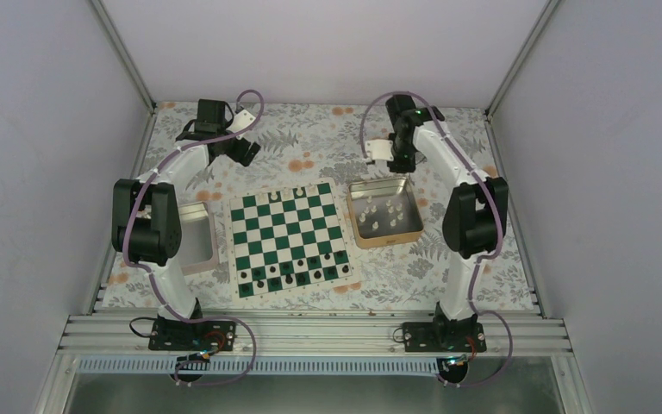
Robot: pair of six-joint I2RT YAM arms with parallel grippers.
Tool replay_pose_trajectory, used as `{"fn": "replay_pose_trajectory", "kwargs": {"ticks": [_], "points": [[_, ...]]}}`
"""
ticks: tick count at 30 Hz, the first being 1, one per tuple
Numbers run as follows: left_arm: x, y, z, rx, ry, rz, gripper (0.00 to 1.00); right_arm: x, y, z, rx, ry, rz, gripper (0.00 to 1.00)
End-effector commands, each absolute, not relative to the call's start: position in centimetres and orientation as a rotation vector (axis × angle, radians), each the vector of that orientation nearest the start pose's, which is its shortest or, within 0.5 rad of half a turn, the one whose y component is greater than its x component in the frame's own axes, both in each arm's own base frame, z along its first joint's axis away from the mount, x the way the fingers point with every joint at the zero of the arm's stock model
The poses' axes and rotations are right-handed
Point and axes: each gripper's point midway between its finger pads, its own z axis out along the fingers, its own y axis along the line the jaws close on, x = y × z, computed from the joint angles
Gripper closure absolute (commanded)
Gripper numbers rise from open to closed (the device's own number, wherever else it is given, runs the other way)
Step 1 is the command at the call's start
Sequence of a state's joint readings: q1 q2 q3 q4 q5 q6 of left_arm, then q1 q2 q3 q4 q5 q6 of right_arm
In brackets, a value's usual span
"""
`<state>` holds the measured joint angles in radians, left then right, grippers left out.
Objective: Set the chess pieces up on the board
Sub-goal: Pick up the chess piece from the storage box, then place the chess piece on the chessboard.
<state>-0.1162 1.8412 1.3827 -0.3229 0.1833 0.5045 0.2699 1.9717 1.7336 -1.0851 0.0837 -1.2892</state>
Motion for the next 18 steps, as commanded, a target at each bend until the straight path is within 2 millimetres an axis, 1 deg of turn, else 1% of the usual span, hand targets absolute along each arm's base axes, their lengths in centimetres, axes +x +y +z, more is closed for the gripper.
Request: {"fn": "replay_pose_trajectory", "kwargs": {"ticks": [1,4,11,15,18], "points": [[50.4,-9.2,16.0,0.79,2.153,-0.017,0.0,42.9,14.9,13.7,-2.117,2.003,-0.205,0.91],[50.3,-9.2,16.2,0.794,2.149,-0.015,0.0,43.1,18.2,14.0,-2.157,1.925,-0.169,0.91],[49.8,-9.2,16.7,0.802,2.137,-0.014,0.0,43.2,24.7,12.3,-2.243,1.792,-0.103,0.9],[49.6,-9.1,16.8,0.802,2.13,-0.016,0.0,42.8,27.5,10.9,-2.28,1.732,-0.052,0.9],[49.4,-9.2,16.6,0.804,2.13,-0.027,0.0,42.5,28.7,9.6,-2.31,1.716,-0.017,0.9]]}}
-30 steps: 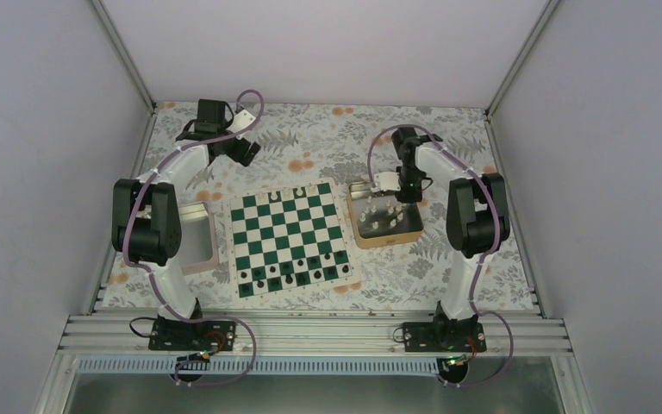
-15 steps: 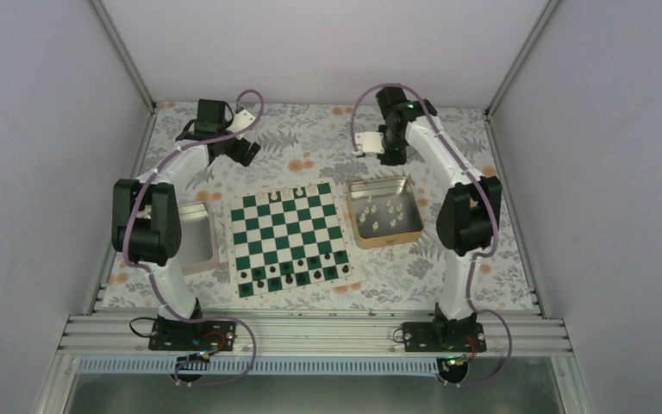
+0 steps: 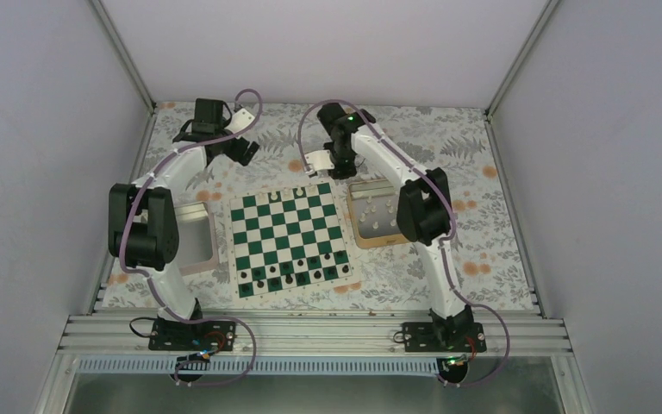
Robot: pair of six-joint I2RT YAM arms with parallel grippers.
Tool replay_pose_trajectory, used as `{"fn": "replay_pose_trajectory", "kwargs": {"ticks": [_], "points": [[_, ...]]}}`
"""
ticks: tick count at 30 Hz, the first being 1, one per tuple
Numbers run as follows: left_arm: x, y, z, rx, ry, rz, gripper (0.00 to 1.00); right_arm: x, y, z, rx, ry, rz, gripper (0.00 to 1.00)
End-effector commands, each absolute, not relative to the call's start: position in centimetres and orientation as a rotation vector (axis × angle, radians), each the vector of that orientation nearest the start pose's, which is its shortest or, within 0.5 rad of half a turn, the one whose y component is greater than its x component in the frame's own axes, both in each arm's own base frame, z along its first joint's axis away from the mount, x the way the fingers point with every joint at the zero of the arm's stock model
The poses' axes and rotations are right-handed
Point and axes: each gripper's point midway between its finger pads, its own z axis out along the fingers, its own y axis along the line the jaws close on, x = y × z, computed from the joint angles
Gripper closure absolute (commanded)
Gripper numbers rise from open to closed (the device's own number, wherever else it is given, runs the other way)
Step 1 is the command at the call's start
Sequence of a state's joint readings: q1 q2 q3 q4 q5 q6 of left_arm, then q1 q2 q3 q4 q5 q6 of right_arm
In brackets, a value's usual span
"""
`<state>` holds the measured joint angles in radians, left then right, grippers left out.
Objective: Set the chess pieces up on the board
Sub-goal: Place the chess piece on the chessboard.
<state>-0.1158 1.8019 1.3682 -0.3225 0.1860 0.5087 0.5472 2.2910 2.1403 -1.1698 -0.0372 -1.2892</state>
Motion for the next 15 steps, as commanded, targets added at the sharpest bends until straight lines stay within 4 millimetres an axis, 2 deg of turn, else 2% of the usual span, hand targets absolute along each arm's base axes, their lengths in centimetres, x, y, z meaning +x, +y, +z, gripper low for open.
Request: {"fn": "replay_pose_trajectory", "kwargs": {"ticks": [1,8,15], "points": [[49.4,-9.2,16.5,0.804,2.13,-0.029,0.0,42.4,29.1,9.2,-2.319,1.712,-0.005,0.9],[49.5,-9.2,15.9,0.807,2.132,-0.043,0.0,41.8,30.5,7.2,-2.348,1.699,0.055,0.9],[49.4,-9.3,15.7,0.81,2.131,-0.054,0.0,42.0,31.1,6.5,-2.343,1.687,0.086,0.89]]}}
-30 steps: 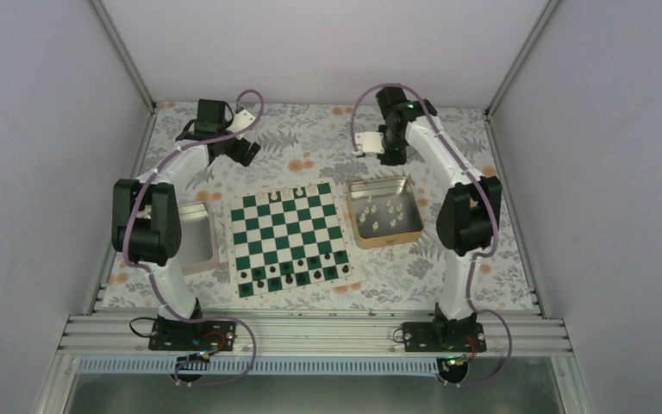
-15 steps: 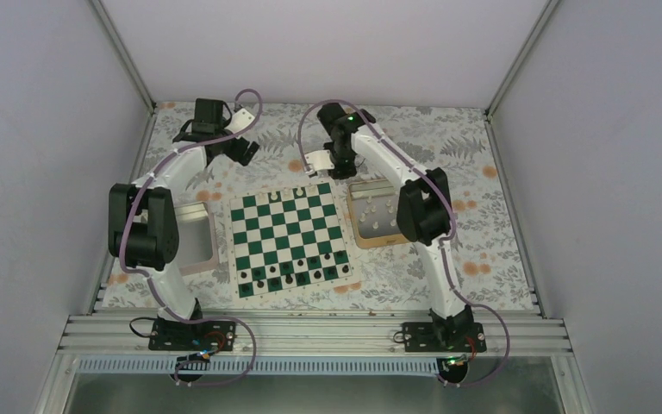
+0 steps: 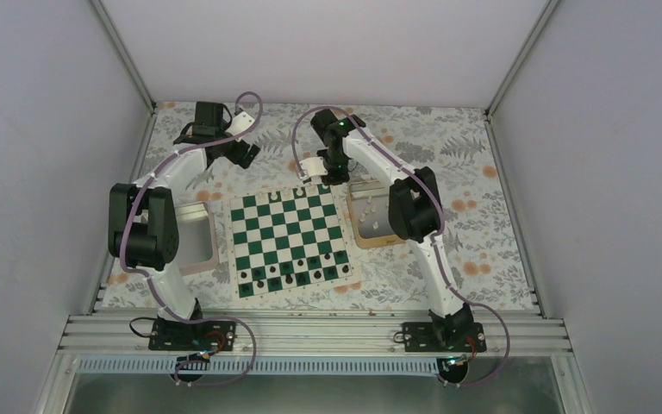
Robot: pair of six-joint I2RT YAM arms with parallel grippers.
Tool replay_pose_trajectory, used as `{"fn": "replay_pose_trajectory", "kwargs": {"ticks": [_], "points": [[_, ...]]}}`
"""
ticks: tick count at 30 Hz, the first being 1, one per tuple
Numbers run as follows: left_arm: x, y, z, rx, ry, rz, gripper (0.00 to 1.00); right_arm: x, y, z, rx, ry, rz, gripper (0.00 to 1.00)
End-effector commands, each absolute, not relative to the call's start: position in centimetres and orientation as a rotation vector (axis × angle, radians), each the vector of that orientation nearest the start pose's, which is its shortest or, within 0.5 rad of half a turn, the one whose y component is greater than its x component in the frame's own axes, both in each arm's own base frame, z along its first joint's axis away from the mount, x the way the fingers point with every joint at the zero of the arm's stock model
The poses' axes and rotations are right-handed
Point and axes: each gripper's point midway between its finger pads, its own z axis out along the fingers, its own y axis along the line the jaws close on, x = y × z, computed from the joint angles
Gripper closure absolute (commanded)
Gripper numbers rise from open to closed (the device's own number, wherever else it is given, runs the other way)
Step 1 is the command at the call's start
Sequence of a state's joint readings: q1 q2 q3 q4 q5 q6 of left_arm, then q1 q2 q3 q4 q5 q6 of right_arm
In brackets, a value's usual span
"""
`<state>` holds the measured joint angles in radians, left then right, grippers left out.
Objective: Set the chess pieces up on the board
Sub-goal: Place the chess piece on the chessboard.
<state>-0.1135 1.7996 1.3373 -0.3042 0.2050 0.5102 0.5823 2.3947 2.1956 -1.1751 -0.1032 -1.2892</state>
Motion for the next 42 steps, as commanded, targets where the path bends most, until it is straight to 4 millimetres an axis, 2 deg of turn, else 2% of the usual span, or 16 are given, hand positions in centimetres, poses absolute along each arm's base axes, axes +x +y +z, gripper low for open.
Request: {"fn": "replay_pose_trajectory", "kwargs": {"ticks": [1,10,32,39,42], "points": [[49.4,-9.3,15.6,0.81,2.132,-0.054,0.0,42.0,31.2,6.3,-2.344,1.688,0.091,0.88],[49.3,-9.3,15.3,0.811,2.141,-0.059,0.0,42.0,31.3,5.1,-2.358,1.695,0.1,0.88],[48.8,-9.4,15.0,0.818,2.145,-0.074,0.0,42.5,30.9,3.8,-2.365,1.717,0.064,0.86],[48.9,-9.5,15.2,0.819,2.142,-0.082,0.0,43.1,31.0,4.6,-2.324,1.724,0.052,0.76],[49.0,-9.6,15.8,0.821,2.133,-0.083,0.0,43.4,31.0,6.2,-2.283,1.715,0.062,0.7]]}}
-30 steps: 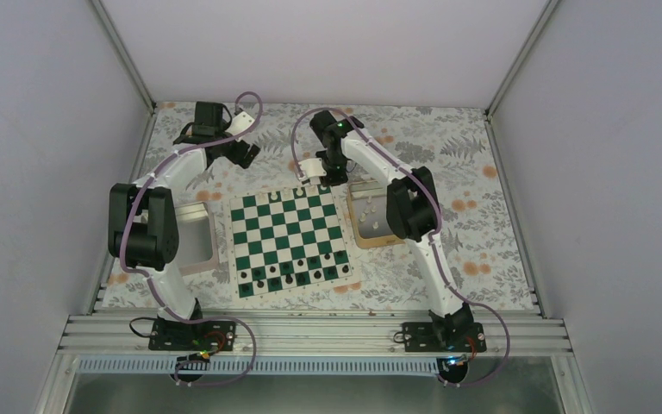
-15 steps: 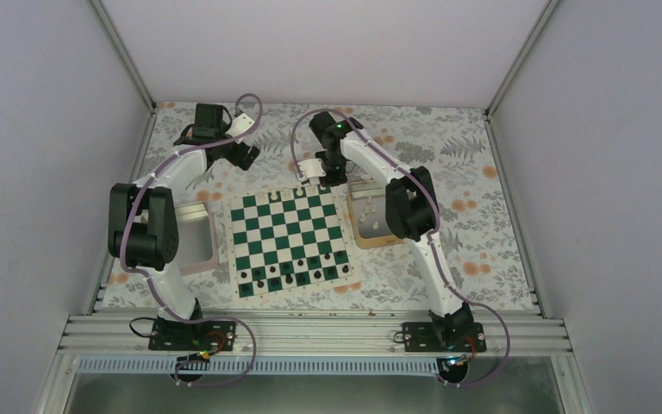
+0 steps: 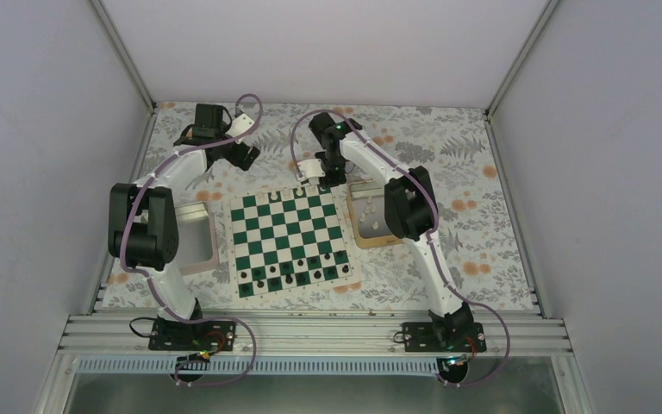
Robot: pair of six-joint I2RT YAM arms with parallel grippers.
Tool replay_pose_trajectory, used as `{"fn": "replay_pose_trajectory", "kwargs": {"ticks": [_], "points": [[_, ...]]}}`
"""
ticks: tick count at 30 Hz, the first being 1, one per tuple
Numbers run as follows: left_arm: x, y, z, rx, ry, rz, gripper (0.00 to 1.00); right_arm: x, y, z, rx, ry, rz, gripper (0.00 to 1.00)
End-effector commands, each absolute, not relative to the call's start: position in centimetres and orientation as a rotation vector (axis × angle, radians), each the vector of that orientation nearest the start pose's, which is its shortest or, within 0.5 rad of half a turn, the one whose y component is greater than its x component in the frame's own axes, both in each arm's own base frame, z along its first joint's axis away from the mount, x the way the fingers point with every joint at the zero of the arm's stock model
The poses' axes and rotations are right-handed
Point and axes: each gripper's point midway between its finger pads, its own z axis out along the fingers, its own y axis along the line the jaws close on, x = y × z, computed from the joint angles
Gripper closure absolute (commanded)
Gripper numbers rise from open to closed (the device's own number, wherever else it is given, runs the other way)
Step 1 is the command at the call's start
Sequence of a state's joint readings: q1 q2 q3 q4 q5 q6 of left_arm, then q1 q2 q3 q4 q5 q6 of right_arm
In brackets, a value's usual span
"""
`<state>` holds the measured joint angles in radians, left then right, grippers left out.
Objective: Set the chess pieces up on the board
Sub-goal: Place the chess piece on the chessboard, then pick up the chess piece from the storage box.
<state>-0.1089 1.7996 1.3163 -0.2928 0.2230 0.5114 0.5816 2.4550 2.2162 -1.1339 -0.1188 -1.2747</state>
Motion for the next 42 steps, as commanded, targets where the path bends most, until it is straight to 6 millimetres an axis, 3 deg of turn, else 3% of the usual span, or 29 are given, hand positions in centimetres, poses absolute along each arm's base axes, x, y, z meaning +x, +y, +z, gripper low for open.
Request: {"fn": "replay_pose_trajectory", "kwargs": {"ticks": [1,5,9,10,11,13,15,19,23,26,32,37,42], "points": [[49.1,-9.7,16.1,0.823,2.128,-0.081,0.0,43.5,30.9,7.0,-2.262,1.714,0.069,0.69],[49.7,-10.7,18.4,0.868,2.109,-0.064,0.0,43.4,29.6,10.6,-2.175,1.742,0.123,0.64],[49.7,-14.4,21.9,1.004,2.089,-0.053,0.0,43.6,24.8,13.8,-2.028,1.871,0.139,0.59],[49.4,-15.8,22.9,1.051,2.065,-0.035,0.0,43.9,23.0,15.4,-1.959,1.902,0.132,0.53],[49.1,-17.3,23.7,1.095,2.041,-0.017,0.0,44.2,21.3,15.4,-1.902,1.955,0.142,0.4],[48.1,-20.6,24.9,1.195,2.004,-0.026,0.0,44.9,17.0,17.1,-1.741,2.037,0.119,0.03],[46.5,-24.3,25.2,1.316,1.995,-0.091,0.0,45.4,12.4,17.4,-1.585,2.128,0.095,0.0],[43.1,-31.7,23.7,1.556,1.964,-0.201,0.0,45.8,4.7,16.7,-1.269,2.246,-0.005,0.0],[40.7,-37.0,21.6,1.718,1.903,-0.258,0.0,45.0,0.1,15.0,-1.009,2.333,-0.012,0.0],[38.4,-40.0,19.4,1.836,1.882,-0.286,0.0,44.9,-1.6,13.9,-0.888,2.371,-0.014,0.0],[35.3,-42.7,16.0,1.937,1.892,-0.331,0.01,45.1,-3.9,12.9,-0.725,2.347,-0.03,0.0],[33.7,-43.1,13.7,1.978,1.957,-0.361,0.04,45.0,-4.1,12.3,-0.716,2.334,-0.028,0.0],[33.1,-42.8,11.7,2.011,2.015,-0.363,0.07,45.0,-4.7,13.1,-0.712,2.313,-0.095,0.0]]}}
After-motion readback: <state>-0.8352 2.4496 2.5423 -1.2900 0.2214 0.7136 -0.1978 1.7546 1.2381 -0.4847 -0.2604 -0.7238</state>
